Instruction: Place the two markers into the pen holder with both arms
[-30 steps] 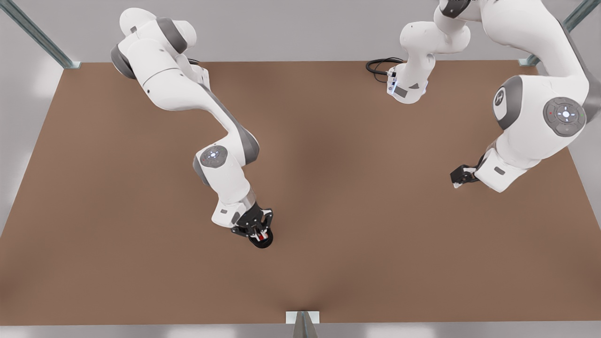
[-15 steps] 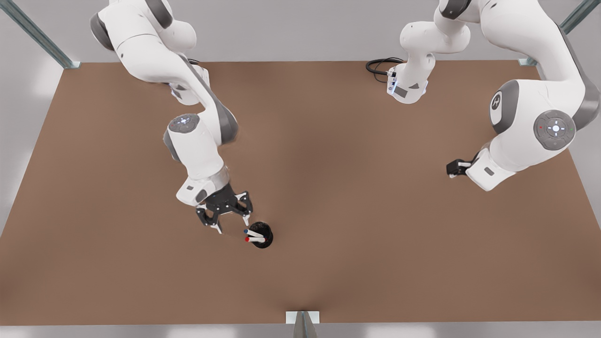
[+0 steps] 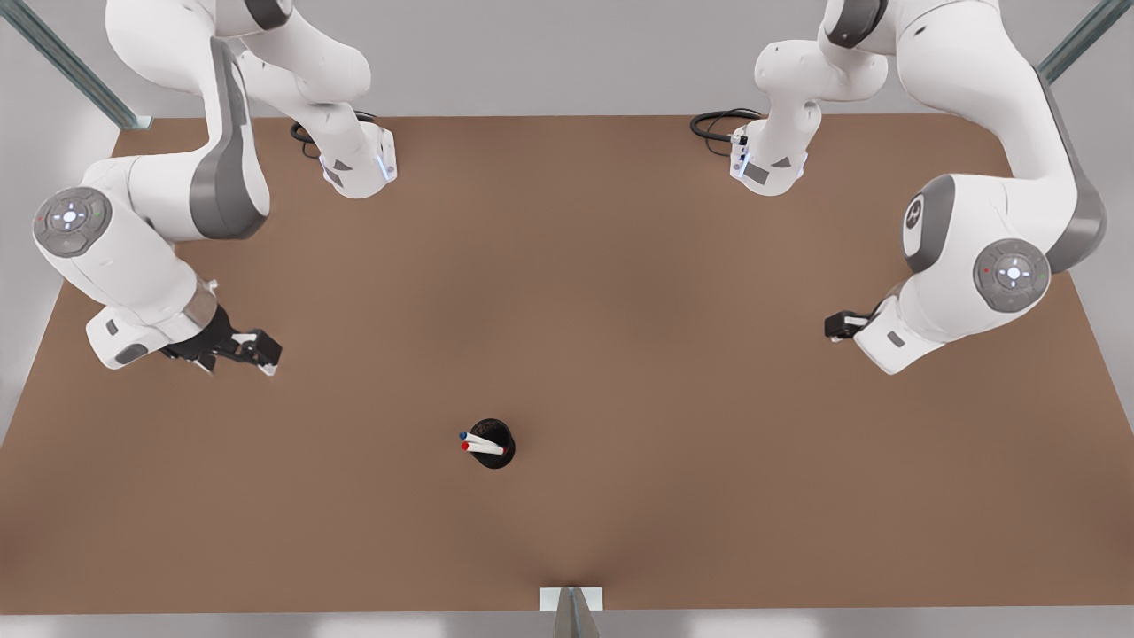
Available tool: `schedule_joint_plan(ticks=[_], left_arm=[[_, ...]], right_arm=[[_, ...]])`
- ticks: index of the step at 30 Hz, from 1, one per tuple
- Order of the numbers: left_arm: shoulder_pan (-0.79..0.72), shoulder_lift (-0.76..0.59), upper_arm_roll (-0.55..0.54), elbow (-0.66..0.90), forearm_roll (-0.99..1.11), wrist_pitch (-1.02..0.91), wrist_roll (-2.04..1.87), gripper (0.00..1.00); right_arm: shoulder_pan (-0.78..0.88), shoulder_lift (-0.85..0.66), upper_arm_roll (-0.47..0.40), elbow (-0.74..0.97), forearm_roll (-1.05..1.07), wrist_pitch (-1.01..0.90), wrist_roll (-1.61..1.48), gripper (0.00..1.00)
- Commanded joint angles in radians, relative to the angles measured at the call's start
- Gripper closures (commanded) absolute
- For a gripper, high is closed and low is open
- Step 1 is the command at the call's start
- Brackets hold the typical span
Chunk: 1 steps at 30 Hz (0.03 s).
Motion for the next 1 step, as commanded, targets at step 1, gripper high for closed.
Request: schedule_joint_plan(ticks=[1], left_arm=[[0.0,0.003,0.0,0.0,0.001,-0.001,0.012,0.0]], right_arm=[[-0.004,-0.002,-0.002,0.001,0.005,-0.098,-0.192,0.0]])
